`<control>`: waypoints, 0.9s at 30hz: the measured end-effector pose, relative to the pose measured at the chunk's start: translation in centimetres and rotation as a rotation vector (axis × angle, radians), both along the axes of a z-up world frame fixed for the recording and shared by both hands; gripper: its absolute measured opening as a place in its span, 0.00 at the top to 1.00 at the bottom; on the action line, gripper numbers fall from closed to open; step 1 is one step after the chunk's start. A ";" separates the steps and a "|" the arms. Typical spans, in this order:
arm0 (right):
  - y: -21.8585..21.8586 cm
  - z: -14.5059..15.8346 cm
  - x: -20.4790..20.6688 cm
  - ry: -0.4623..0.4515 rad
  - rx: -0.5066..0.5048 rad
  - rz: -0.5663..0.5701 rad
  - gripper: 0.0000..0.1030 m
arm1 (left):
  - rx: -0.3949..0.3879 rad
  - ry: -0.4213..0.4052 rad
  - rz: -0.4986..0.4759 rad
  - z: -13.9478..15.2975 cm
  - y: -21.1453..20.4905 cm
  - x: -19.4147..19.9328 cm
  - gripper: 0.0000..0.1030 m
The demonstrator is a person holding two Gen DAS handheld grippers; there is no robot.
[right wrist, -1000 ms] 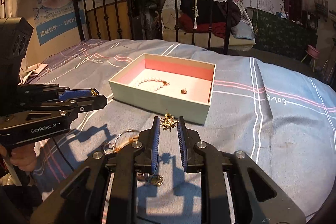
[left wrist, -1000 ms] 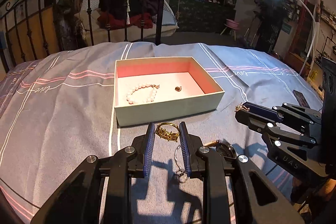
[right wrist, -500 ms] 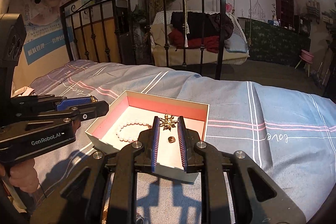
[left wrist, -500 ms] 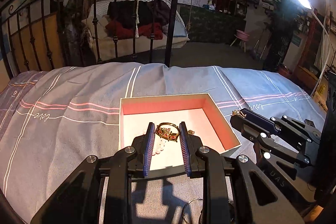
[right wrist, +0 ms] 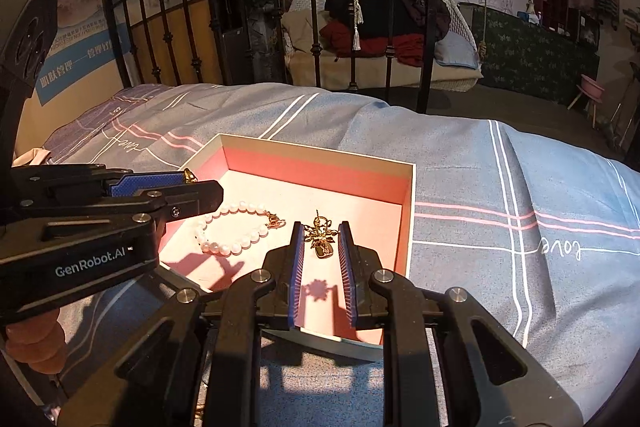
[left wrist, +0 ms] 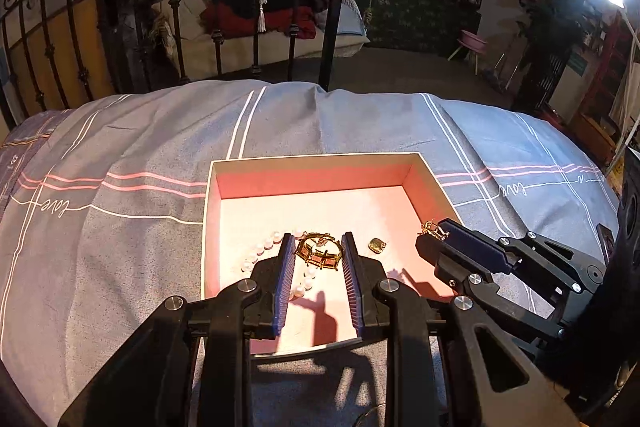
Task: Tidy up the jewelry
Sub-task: 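Lower both held gold pieces into the box and open both tools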
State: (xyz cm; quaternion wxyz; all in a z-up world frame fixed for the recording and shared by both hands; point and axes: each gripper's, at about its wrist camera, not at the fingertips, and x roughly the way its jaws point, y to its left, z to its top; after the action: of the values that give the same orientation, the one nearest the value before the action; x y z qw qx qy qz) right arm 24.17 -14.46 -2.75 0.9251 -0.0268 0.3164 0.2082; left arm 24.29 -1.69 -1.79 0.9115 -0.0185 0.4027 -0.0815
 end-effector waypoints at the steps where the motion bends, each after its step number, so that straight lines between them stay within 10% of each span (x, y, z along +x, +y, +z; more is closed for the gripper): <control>1: 0.1 -0.1 0.1 0.004 -0.003 0.002 0.82 | 0.002 0.004 0.000 -0.2 -0.1 0.1 0.78; 19: 1.4 -1.0 0.6 0.041 -0.086 0.035 0.82 | -0.026 0.071 0.017 -1.2 0.5 1.1 0.75; 24: 0.6 -0.3 -0.7 0.014 -0.059 0.010 0.39 | -0.033 0.036 0.012 -0.2 0.7 -0.1 0.52; 27: -0.3 0.4 -2.3 -0.010 -0.050 -0.003 0.39 | -0.037 0.015 0.004 0.4 1.0 -1.8 0.49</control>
State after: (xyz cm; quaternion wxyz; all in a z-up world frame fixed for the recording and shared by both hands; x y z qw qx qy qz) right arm 21.83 -14.72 -2.35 0.9260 -0.0506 0.3171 0.1985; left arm 22.45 -0.73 -1.38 0.9082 -0.0368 0.4077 -0.0871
